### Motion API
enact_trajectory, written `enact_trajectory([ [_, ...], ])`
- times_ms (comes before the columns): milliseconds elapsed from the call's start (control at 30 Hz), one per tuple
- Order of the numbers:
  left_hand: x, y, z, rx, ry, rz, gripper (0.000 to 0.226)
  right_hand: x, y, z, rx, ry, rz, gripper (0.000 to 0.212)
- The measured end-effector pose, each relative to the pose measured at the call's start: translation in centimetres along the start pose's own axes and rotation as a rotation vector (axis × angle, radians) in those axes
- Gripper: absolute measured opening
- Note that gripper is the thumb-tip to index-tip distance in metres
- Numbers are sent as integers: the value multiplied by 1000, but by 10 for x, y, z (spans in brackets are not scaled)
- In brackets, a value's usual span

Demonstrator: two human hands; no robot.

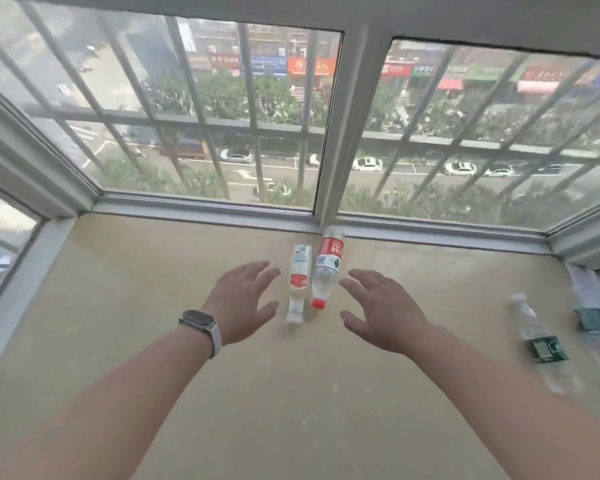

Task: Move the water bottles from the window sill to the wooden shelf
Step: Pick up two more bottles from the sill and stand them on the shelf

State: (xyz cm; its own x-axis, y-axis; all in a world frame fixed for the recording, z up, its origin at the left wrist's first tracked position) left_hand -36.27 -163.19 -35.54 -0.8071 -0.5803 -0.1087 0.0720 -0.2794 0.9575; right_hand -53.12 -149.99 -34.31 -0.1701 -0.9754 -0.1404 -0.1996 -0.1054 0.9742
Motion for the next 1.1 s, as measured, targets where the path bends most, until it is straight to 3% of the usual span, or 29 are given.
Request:
enact_trajectory([
  [133, 47, -42, -4, 83, -83, -18, 66, 45, -39, 27, -8, 14, -37, 67],
  [333, 102, -103, -17, 85, -143, -24, 60, 103, -100, 69, -34, 35, -68, 62],
  [667, 145, -169, -27, 60, -323, -93, 57, 156, -161, 76, -110, 305, -126, 69],
  [800, 154, -175, -24, 40, -362, -142, 66, 164, -173, 83, -175, 371, -179, 77],
  [1000, 162, -186, -19, 296, -509, -235, 83, 167, -179, 82, -298, 487, -68, 76],
  [1100, 159, -187, -18, 359, -586, -148, 83, 168, -186, 78, -342, 509, -16, 72],
])
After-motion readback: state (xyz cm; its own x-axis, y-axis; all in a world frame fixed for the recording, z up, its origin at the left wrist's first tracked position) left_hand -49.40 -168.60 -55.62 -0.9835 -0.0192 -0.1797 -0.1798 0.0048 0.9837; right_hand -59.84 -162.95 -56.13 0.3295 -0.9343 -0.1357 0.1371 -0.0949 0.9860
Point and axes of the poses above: each hand's wrist, its own x-axis towards the middle knuckle, its own y-axis out of the back of the hand, z = x × y, the point moved 9 cm from there along x, towards the middle knuckle, and after that the axes turned 7 degrees about z, right-handed, at the moved point
